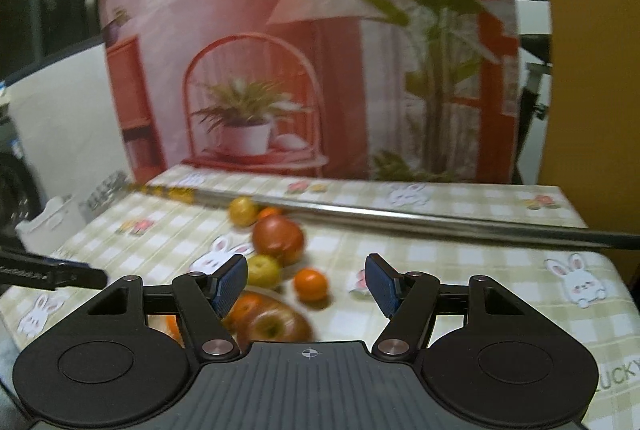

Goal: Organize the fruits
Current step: 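Withdraw the right gripper from the plate toward the remaining fruits, then grasp the orange with the left gripper while the right gripper approaches a tangerine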

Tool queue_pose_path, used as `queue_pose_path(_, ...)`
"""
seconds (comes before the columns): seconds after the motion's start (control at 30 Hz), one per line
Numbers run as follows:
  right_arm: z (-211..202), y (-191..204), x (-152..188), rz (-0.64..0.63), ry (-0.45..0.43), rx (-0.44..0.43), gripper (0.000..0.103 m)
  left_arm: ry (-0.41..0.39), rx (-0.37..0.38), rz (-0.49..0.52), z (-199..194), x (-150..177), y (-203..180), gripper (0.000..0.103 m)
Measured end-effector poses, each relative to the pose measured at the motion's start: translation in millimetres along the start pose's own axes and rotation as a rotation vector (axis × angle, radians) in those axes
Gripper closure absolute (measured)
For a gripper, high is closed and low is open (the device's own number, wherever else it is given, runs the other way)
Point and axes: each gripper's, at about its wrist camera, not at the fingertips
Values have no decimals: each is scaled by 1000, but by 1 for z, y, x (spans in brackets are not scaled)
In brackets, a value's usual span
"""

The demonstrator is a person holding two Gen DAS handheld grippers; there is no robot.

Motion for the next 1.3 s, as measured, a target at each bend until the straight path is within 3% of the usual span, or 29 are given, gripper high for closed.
queue_pose_path(0.27, 7, -29, -13, 55, -16, 39, 41, -2, 2, -5, 4, -32, 9, 63)
queue_pose_path(0.47, 22, -31, -10, 61, 11, 30, 41, 96, 69, -85, 35, -47, 12, 63)
queue_pose_path(0.63, 32, -34, -6, 85, 28, -10, 40, 148, 55, -64, 66, -52, 2, 63)
queue_pose_path(0.9, 40, -43, -1, 115, 45, -18, 40, 251, 79, -166, 118, -57, 10, 63)
queue_pose_path(1.17, 50, -48, 2, 149, 64, -27, 40, 300, 106, -209, 139, -50, 14, 64)
queue_pose_path(1.3, 54, -49, 3, 155, 78, -37, 40, 286, 117, -207, 139, -48, 16, 64)
Point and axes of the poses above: each gripper's, at about its wrist camera, not at the fingertips, and z roughly the way its jaws point, y to its left, x to its underside, and after that the axes turned 4 degrees about y, right-handed
